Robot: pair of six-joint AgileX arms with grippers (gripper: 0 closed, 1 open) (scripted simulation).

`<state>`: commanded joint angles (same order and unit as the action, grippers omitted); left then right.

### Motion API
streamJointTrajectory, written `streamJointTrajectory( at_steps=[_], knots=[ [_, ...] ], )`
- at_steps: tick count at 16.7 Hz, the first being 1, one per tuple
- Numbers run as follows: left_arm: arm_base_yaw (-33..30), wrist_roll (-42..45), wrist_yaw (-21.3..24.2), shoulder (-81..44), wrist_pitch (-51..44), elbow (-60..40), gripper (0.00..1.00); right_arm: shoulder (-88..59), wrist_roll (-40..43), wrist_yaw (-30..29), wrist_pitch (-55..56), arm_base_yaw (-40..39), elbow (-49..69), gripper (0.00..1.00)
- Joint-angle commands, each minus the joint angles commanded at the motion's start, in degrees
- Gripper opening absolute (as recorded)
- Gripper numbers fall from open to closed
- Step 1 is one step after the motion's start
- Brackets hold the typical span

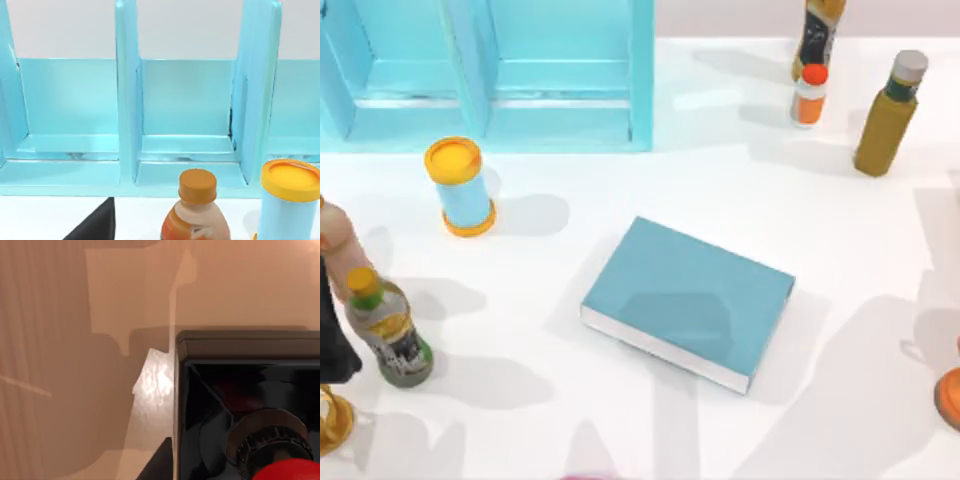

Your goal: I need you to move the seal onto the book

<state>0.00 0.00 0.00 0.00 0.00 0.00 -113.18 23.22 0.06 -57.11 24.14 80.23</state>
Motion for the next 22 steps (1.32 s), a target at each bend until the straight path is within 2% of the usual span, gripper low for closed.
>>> streamJointTrajectory(
  at_steps=[6,16,22],
  knots=[
    [0.0,0.0,0.0,0.0,0.0,0.0,1.0,0.0,0.0,0.0,0.0,0.0,0.0,0.02],
    [0.0,0.0,0.0,0.0,0.0,0.0,1.0,0.1,-0.2,0.0,-0.2,-0.1,0.1,0.0],
    [0.0,0.0,0.0,0.0,0.0,0.0,1.0,2.2,-7.7,0.0,-10.5,-7.1,7.9,0.0]
  ],
)
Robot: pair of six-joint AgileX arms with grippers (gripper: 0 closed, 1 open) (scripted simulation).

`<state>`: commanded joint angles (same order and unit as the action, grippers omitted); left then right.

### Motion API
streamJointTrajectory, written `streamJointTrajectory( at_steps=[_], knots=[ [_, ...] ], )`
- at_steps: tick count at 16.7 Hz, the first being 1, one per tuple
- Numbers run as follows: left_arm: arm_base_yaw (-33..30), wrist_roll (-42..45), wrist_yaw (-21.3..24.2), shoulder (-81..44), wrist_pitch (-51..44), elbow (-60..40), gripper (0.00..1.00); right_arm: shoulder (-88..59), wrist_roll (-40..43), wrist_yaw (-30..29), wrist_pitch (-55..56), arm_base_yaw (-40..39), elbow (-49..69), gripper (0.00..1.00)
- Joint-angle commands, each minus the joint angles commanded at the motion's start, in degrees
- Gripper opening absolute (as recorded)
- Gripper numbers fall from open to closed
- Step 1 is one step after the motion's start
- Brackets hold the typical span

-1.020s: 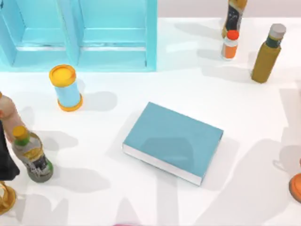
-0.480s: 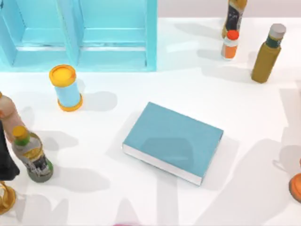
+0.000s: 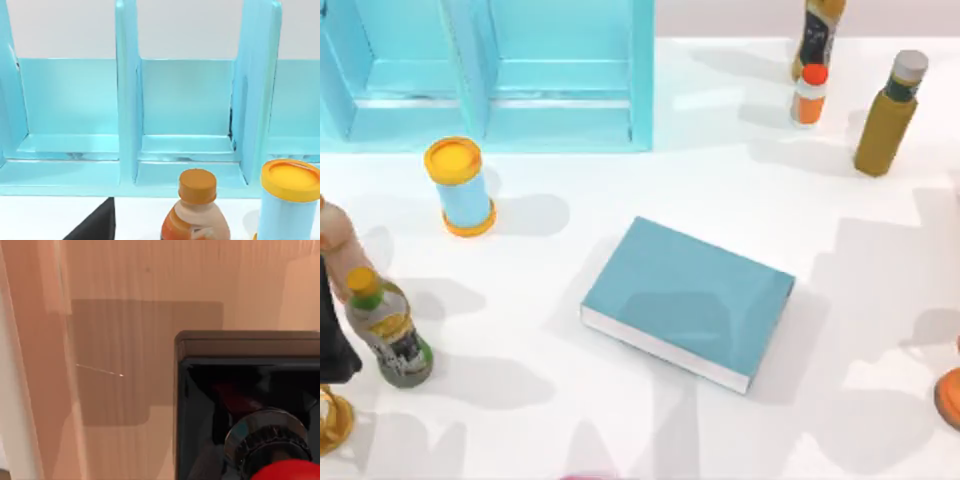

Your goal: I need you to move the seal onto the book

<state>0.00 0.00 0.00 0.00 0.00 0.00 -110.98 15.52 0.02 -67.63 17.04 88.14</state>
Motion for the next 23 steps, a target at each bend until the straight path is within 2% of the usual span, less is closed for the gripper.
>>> streamJointTrajectory(
  at_steps=[6,9,17,23],
  knots=[
    [0.0,0.0,0.0,0.0,0.0,0.0,1.0,4.6,-11.8,0.0,-15.6,-12.4,11.3,0.0],
    [0.0,0.0,0.0,0.0,0.0,0.0,1.0,6.3,-15.5,0.1,-20.3,-16.2,14.6,0.0],
    [0.0,0.0,0.0,0.0,0.0,0.0,1.0,4.9,-17.8,0.1,-20.7,-18.2,16.1,0.0],
    [0.0,0.0,0.0,0.0,0.0,0.0,1.0,-4.4,-32.3,-0.1,-18.1,-32.6,22.2,0.0]
  ],
)
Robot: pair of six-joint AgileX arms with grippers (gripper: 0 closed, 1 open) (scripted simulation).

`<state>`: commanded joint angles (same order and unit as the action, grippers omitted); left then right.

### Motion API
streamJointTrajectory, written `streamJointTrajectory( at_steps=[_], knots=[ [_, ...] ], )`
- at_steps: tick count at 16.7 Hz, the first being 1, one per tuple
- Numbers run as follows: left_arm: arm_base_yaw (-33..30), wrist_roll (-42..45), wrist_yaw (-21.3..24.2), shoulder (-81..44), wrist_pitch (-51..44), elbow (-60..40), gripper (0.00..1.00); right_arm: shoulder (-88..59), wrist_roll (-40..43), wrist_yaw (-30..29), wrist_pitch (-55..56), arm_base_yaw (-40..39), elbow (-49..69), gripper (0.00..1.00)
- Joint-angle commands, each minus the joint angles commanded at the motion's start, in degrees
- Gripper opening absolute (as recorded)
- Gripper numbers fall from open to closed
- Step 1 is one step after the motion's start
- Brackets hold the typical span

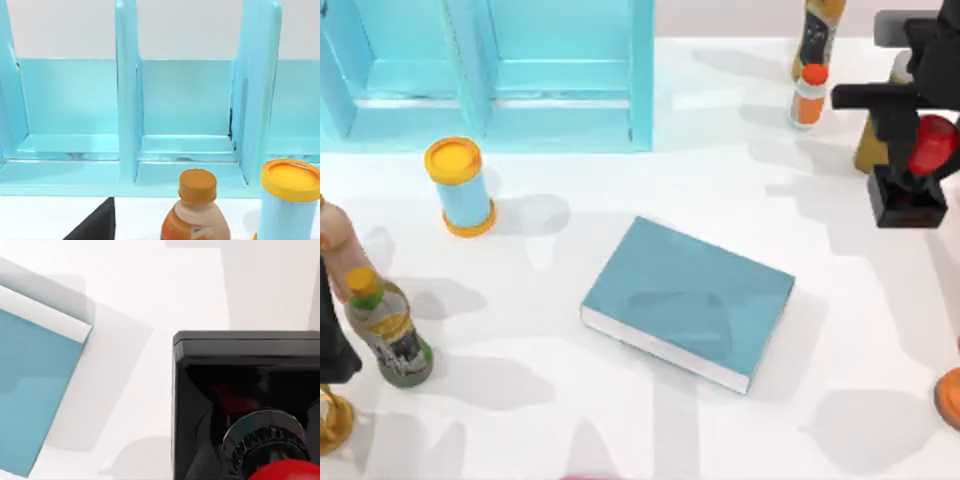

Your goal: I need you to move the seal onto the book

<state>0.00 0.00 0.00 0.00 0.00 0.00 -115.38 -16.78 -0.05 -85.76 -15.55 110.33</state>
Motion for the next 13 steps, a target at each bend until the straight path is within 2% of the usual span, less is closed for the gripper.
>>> streamJointTrajectory(
  at_steps=[9,13],
  knots=[
    [0.0,0.0,0.0,0.0,0.0,0.0,1.0,-12.2,-21.5,-0.3,4.6,-21.3,7.9,0.0],
    [0.0,0.0,0.0,0.0,0.0,0.0,1.0,-13.8,-24.1,-0.3,5.9,-23.9,8.8,0.0]
  ],
)
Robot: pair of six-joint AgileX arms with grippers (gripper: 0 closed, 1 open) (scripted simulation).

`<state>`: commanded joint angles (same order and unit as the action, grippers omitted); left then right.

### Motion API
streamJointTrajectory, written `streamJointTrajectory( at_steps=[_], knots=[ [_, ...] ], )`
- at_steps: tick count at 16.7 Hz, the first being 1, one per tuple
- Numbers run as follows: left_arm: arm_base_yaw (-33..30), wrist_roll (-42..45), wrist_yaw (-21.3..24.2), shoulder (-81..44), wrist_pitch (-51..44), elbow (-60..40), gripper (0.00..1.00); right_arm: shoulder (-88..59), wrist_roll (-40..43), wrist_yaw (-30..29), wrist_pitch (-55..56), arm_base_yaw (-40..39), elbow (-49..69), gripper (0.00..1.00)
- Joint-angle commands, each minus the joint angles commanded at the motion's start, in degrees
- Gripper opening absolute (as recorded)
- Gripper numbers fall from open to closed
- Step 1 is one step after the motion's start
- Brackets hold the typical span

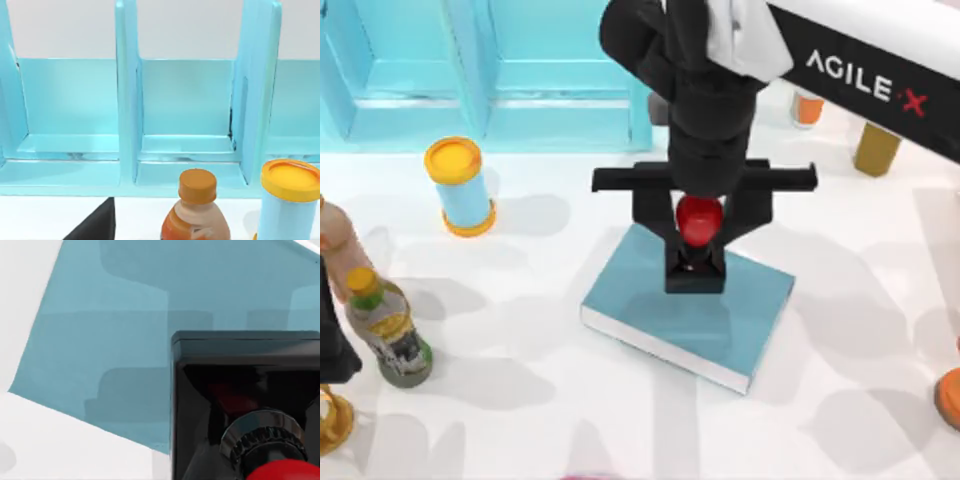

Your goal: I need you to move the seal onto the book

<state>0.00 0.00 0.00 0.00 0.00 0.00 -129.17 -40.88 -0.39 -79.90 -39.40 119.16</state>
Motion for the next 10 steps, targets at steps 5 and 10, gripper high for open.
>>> streamJointTrajectory(
  at_steps=[5,10],
  knots=[
    [0.0,0.0,0.0,0.0,0.0,0.0,1.0,0.0,0.0,0.1,-0.6,0.1,0.4,0.0],
    [0.0,0.0,0.0,0.0,0.0,0.0,1.0,-0.1,0.0,0.0,-1.2,0.0,1.3,0.0]
  ],
)
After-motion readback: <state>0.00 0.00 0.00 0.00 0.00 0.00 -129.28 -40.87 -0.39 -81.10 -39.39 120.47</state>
